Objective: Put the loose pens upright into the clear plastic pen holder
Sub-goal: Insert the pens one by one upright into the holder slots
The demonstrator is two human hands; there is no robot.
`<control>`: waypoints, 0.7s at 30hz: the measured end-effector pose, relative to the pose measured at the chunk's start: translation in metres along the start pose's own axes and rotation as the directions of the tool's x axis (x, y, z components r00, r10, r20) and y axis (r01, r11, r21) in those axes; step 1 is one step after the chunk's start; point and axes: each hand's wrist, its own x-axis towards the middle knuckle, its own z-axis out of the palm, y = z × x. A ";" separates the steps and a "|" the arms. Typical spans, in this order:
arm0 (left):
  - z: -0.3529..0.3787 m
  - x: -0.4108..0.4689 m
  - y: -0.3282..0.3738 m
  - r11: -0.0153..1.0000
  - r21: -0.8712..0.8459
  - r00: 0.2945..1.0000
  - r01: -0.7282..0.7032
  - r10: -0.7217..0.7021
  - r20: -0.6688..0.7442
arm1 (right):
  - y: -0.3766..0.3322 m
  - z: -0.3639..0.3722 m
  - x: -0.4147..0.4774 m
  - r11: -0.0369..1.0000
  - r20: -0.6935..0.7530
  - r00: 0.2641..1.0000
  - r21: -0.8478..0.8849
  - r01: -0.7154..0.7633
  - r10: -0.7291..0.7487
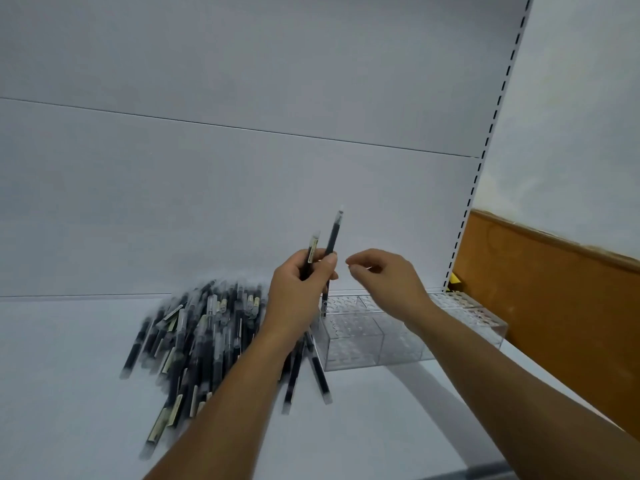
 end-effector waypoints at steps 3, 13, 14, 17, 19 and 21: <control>0.004 -0.003 0.001 0.998 0.052 0.998 -0.026 0.023 0.054 | -0.007 -0.009 -0.006 0.937 0.017 1.000 0.351 0.002 -0.009; -0.002 -0.002 0.001 0.979 0.183 0.995 -0.088 0.077 0.066 | 0.014 0.001 0.011 0.643 -0.050 0.671 -0.345 0.683 -0.740; -0.002 -0.001 0.002 0.975 0.196 0.994 -0.106 0.099 0.046 | 0.017 0.000 0.012 0.645 -0.062 0.668 -0.340 0.684 -0.742; -0.006 0.003 0.003 0.993 0.099 0.993 -0.070 0.079 -0.090 | 0.027 -0.007 0.019 0.777 -0.145 0.768 -0.225 0.588 -0.624; -0.010 0.006 0.003 0.998 0.014 0.987 -0.058 0.060 -0.148 | 0.032 -0.012 0.026 0.896 -0.177 0.878 -0.065 0.440 -0.444; -0.011 0.007 0.003 0.997 -0.042 0.988 -0.064 0.058 -0.145 | 0.036 -0.011 0.031 0.954 -0.125 0.954 0.089 0.285 -0.274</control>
